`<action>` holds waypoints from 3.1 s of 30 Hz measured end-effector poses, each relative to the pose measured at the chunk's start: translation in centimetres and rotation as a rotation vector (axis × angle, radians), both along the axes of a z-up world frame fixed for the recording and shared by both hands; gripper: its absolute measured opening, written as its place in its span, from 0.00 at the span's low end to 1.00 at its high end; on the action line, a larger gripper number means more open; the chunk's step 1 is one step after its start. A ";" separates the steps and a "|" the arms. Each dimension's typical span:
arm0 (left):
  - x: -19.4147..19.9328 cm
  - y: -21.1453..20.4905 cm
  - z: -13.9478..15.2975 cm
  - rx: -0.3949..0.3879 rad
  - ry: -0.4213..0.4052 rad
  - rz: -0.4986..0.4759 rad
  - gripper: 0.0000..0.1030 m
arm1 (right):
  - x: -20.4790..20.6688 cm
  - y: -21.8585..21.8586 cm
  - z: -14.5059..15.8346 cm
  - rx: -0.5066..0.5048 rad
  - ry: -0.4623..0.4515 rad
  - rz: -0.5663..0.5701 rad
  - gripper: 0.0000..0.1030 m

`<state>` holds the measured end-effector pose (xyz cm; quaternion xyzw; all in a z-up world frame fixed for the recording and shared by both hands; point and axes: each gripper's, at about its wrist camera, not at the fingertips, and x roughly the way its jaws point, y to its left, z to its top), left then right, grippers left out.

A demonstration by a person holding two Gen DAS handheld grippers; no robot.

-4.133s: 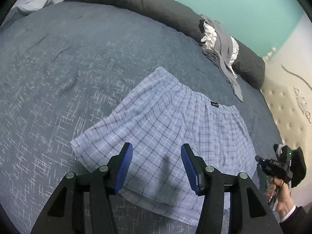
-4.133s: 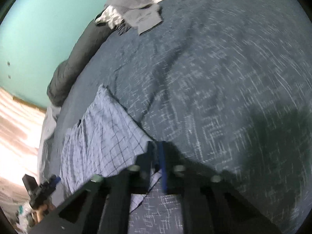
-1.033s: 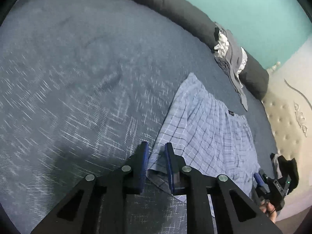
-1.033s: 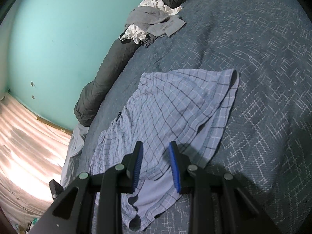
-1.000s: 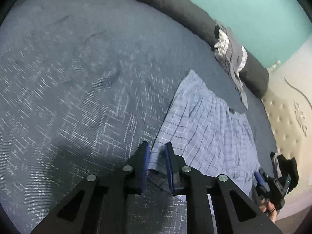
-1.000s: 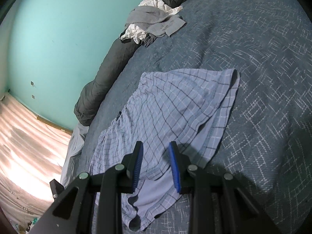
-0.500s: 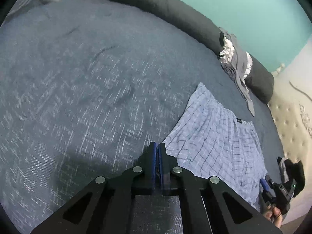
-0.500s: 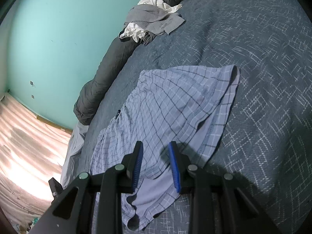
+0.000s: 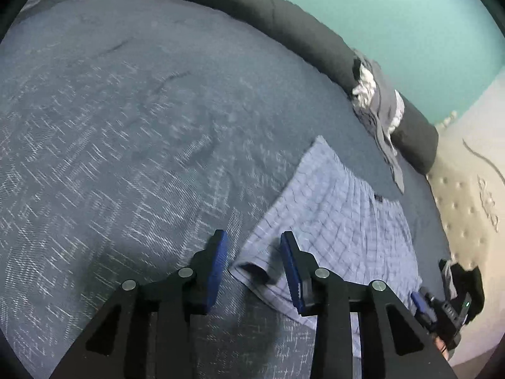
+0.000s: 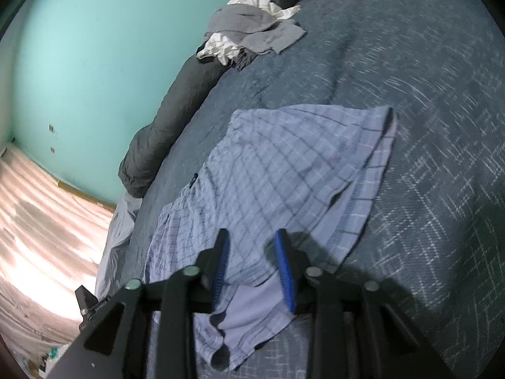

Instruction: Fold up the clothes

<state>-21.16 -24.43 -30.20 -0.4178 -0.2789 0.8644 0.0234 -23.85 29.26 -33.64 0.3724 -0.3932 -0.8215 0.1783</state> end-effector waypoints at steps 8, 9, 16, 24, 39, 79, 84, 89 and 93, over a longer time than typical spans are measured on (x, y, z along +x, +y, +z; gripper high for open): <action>0.5 0.1 -0.6 -0.009 -0.008 -0.017 0.22 | 0.4 -2.4 0.9 -0.004 0.019 0.090 0.49; 0.5 0.1 -0.6 -0.008 -0.007 -0.017 0.15 | 0.3 -2.5 0.7 -0.005 0.014 0.092 0.49; 0.7 -0.2 0.4 -0.022 0.028 -0.003 0.02 | -0.2 -2.2 -0.3 -0.012 -0.013 0.075 0.49; 1.5 -1.3 0.3 -0.016 0.034 0.085 0.02 | -0.3 -2.4 -0.3 -0.010 -0.011 0.080 0.49; 1.2 -2.0 -0.2 0.001 0.024 0.118 0.35 | -0.3 -2.5 -0.5 -0.010 -0.013 0.079 0.49; -7.2 1.6 4.9 -0.117 0.022 -0.015 0.23 | -0.5 -1.1 -0.3 -0.077 -0.001 0.068 0.49; -14.4 5.5 4.5 -0.131 -0.040 -0.144 0.34 | -0.7 -0.6 0.2 -0.090 0.029 0.070 0.49; -18.7 7.8 2.9 -0.212 -0.103 -0.206 0.34 | -1.1 0.4 -0.2 -0.108 0.017 0.044 0.49; -20.1 7.6 2.2 -0.203 -0.122 -0.209 0.34 | -1.4 1.0 -0.5 -0.128 0.011 0.033 0.49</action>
